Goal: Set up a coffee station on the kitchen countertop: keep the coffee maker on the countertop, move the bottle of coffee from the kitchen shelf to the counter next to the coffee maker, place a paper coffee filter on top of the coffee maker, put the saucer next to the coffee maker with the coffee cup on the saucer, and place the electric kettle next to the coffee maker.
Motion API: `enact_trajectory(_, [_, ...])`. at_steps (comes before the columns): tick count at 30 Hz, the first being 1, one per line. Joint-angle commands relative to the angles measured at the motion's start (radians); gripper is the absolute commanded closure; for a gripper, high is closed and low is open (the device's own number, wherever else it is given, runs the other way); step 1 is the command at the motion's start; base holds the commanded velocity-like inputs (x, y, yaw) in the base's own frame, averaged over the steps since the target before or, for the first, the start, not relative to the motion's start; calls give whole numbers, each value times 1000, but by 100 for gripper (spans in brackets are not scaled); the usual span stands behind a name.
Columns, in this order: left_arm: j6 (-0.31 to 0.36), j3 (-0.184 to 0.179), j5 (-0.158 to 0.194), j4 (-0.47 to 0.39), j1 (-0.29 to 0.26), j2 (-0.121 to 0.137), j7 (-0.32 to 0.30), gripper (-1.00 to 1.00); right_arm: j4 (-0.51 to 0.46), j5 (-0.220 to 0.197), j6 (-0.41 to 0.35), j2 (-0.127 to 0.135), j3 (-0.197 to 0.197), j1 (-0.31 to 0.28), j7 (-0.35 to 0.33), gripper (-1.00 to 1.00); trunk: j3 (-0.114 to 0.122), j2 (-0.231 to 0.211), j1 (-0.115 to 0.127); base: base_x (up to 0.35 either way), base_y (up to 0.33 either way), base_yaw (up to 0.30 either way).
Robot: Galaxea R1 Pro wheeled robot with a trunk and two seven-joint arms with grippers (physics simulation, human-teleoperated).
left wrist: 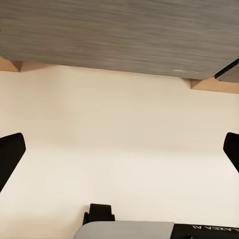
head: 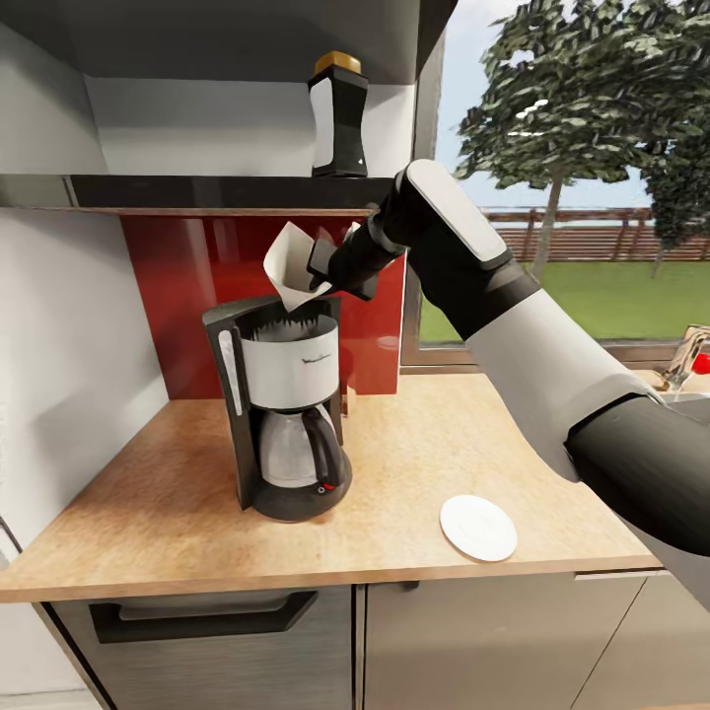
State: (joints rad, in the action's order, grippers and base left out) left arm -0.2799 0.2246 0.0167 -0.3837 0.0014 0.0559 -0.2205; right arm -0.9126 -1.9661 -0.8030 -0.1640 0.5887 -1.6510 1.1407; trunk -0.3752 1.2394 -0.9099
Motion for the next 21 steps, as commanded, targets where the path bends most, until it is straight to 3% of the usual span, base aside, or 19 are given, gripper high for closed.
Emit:
enact_trajectory(1, [1, 7, 2, -1, 0, -1, -10, -100, 0, -7, -4, 0, 0, -1, 8, 100, -1, 1, 0, 0, 7, 0])
enact_trajectory(16, [1, 7, 2, -1, 0, -1, -10, -100, 42, -6, -2, -2, 2, 0, 8, 100, -1, 1, 0, 0, 1, 0])
enact_trajectory(21, [1, 7, 2, -1, 0, -1, -10, -100, 51, -7, -1, -3, 46, 0, 8, 100, -1, 1, 0, 0, 0, 0])
